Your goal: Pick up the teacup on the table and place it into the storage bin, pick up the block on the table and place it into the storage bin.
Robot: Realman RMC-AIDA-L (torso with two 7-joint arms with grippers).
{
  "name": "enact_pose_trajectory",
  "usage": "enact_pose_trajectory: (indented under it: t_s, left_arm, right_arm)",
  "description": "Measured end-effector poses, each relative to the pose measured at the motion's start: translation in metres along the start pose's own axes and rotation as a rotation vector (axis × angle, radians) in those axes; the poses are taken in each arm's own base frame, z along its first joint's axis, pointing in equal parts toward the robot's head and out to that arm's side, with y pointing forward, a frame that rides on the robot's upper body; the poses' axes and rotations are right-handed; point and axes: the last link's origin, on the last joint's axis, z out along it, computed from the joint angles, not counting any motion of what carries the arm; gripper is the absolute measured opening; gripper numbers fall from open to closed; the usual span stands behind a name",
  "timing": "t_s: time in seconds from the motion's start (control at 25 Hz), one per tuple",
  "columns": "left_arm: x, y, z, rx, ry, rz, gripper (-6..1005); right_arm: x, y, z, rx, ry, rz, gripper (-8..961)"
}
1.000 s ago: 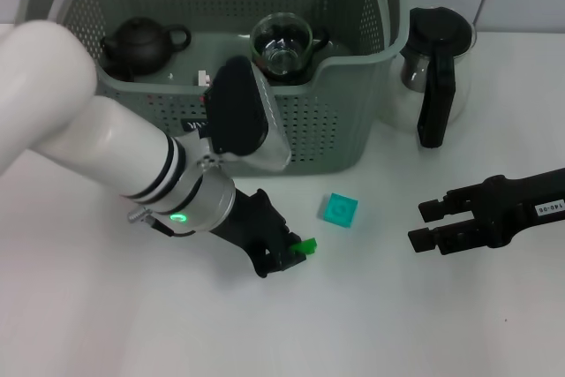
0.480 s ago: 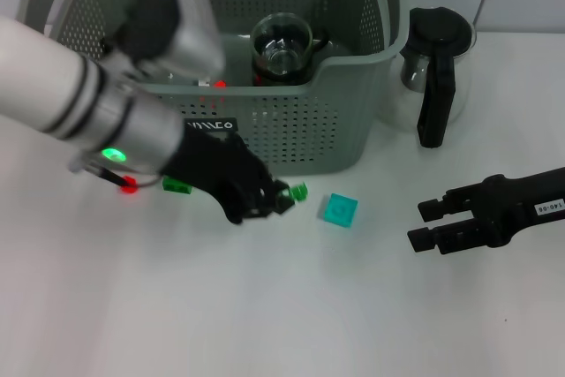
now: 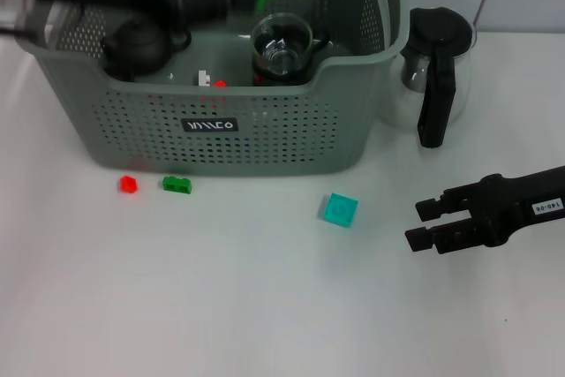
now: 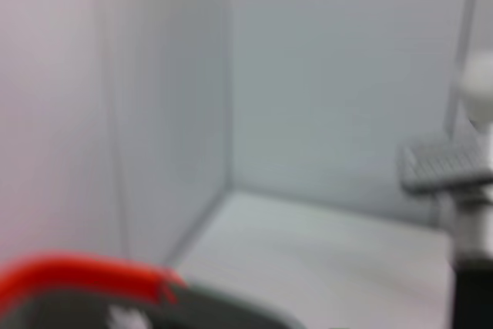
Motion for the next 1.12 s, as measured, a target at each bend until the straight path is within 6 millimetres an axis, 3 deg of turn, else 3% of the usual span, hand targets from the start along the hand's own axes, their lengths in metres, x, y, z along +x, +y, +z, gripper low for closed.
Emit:
enact_pose_trajectory:
  t_s: [0.12, 0.24, 0.36, 0.4, 0.56, 0.68, 0.88, 1.04, 1.12]
  left_arm:
    - [0.013, -0.018, 0.0, 0.08, 0.056, 0.008, 120]
    - [0.016, -0.041, 0.013, 0.174, 0.06, -0.006, 122]
    - [0.001, -0.062, 0.05, 0.24, -0.027, -0.035, 123]
    - [0.001, -0.062, 0.05, 0.24, -0.027, -0.035, 124]
    - [-0.029, -0.074, 0.087, 0.326, -0.214, -0.009, 127]
    - [-0.038, -0.076, 0.1, 0.373, -0.296, 0.001, 128]
    - [-0.043, -0.079, 0.109, 0.411, -0.424, -0.024, 132]
    - [-0.04, -0.08, 0.108, 0.435, -0.427, -0.037, 134]
    - [-0.035, -0.08, 0.105, 0.441, -0.4, -0.045, 200]
  right_arm:
    - [0.0, 0.0, 0.0, -0.001, 0.0, -0.002, 709]
    - [0.0, 0.001, 0.001, -0.003, 0.0, -0.004, 708]
    - [0.0, 0.001, 0.001, -0.005, 0.002, -0.005, 708]
    - [0.0, 0.001, 0.001, -0.005, 0.002, -0.005, 708]
    - [0.001, 0.001, 0.001, -0.006, -0.001, -0.008, 708]
    - [-0.001, 0.001, 0.001, -0.005, -0.002, -0.011, 708]
    - [-0.003, 0.001, 0.002, -0.005, 0.0, -0.017, 708]
    - [-0.003, 0.001, 0.002, -0.004, -0.001, -0.018, 708]
    - [-0.003, 0.001, 0.002, -0.004, -0.002, -0.017, 708]
